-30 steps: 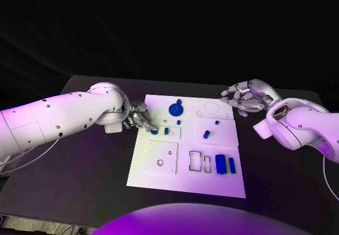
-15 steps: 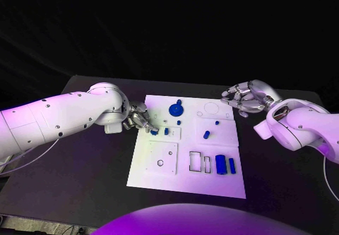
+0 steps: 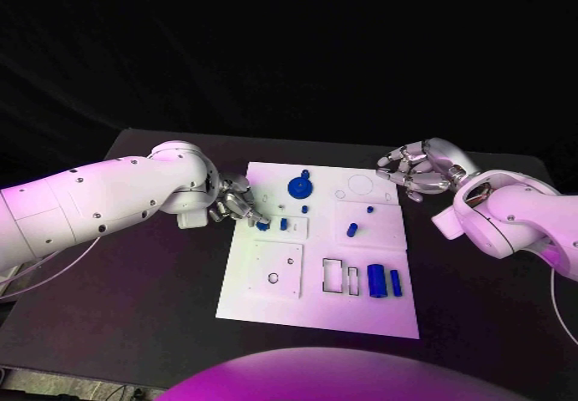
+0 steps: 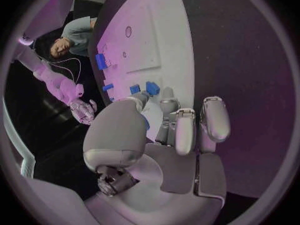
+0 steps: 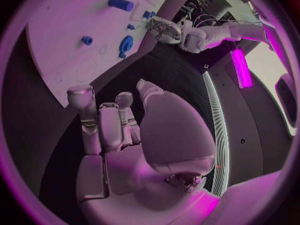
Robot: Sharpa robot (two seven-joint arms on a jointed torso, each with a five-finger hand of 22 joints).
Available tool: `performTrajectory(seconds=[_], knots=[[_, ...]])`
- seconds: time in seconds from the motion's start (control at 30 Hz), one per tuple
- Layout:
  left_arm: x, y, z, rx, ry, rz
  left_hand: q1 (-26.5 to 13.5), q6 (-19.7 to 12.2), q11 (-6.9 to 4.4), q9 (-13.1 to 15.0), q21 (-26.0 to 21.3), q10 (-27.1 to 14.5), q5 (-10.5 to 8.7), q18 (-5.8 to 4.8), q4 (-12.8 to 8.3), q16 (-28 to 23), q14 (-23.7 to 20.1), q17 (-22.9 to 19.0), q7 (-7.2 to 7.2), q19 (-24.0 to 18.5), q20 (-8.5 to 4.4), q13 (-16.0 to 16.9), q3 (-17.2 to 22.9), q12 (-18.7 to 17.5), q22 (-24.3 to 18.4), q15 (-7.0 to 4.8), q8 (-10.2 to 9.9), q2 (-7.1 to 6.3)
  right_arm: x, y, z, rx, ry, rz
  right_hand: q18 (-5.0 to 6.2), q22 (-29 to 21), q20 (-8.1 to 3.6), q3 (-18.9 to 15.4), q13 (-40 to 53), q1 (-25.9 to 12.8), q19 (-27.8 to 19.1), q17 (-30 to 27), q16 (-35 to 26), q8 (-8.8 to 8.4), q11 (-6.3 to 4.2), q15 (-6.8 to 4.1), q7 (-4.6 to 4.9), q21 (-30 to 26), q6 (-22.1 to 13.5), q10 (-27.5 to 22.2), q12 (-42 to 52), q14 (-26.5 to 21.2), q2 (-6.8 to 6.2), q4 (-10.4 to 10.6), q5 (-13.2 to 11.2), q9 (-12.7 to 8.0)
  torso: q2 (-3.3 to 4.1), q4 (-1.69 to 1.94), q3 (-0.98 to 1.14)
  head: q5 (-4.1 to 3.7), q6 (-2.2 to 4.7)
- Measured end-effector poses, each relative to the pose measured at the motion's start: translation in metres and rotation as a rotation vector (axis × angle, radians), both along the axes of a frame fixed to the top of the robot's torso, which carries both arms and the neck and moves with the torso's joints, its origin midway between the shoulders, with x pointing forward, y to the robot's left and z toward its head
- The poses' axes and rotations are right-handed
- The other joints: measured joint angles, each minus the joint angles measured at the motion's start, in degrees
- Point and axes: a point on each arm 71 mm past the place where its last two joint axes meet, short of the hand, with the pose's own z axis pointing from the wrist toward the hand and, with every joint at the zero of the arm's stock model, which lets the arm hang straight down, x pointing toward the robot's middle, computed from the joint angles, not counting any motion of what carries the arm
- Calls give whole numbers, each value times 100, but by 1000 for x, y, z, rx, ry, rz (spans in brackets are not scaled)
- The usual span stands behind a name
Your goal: Assemble the parts on the task board
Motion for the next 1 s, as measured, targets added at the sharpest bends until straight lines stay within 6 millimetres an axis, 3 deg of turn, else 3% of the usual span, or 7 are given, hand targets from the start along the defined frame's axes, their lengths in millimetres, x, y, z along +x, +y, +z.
performTrajectory(seconds=[0.1,0.33,0.7,0.83,1.0], knots=[[0,0,0,-4,4,3,84,0,0,-9,0,0,0,0,-22,0,0,0,0,0,0,0,-22,0,0,0,0,-84,0,0,0,0,1,0,0,0,0,0,0,0,0,0,0,0,0,0,0,0,0,0,0,0,0,0,0,0,0,0,0,0,-5],[0,1,-1,-10,11,9,83,0,0,-11,0,0,0,0,-22,0,0,0,0,0,0,-7,-22,0,8,0,0,-83,0,0,-1,-1,1,-1,0,0,0,0,0,0,0,0,0,0,0,0,0,0,0,0,0,0,0,0,0,0,-1,0,0,3,-14],[0,2,-1,-17,19,13,219,0,0,-11,0,0,-26,0,-14,0,0,0,0,0,0,-30,-94,18,4,0,2,-210,0,-1,-1,-2,1,-2,0,0,0,0,-1,0,0,-1,0,23,0,0,0,1,0,0,0,0,0,0,0,0,0,-2,1,3,-26],[0,2,-1,-17,20,13,469,0,0,-25,0,0,-26,0,-14,0,0,0,0,0,0,-28,-94,18,6,0,3,-201,0,-1,-1,-2,1,-2,0,0,0,0,-1,0,0,-1,0,23,0,0,0,1,0,0,0,0,0,0,0,0,-1,-2,1,3,-26],[0,1,-1,-17,20,13,667,0,0,-33,0,0,-26,0,-19,24,0,0,0,0,0,-15,-31,45,19,-1,3,-87,0,-1,-1,-2,1,-2,0,0,0,0,-1,0,0,-1,0,23,0,0,0,1,0,0,0,0,0,0,0,0,-1,-2,2,-1,-29]])
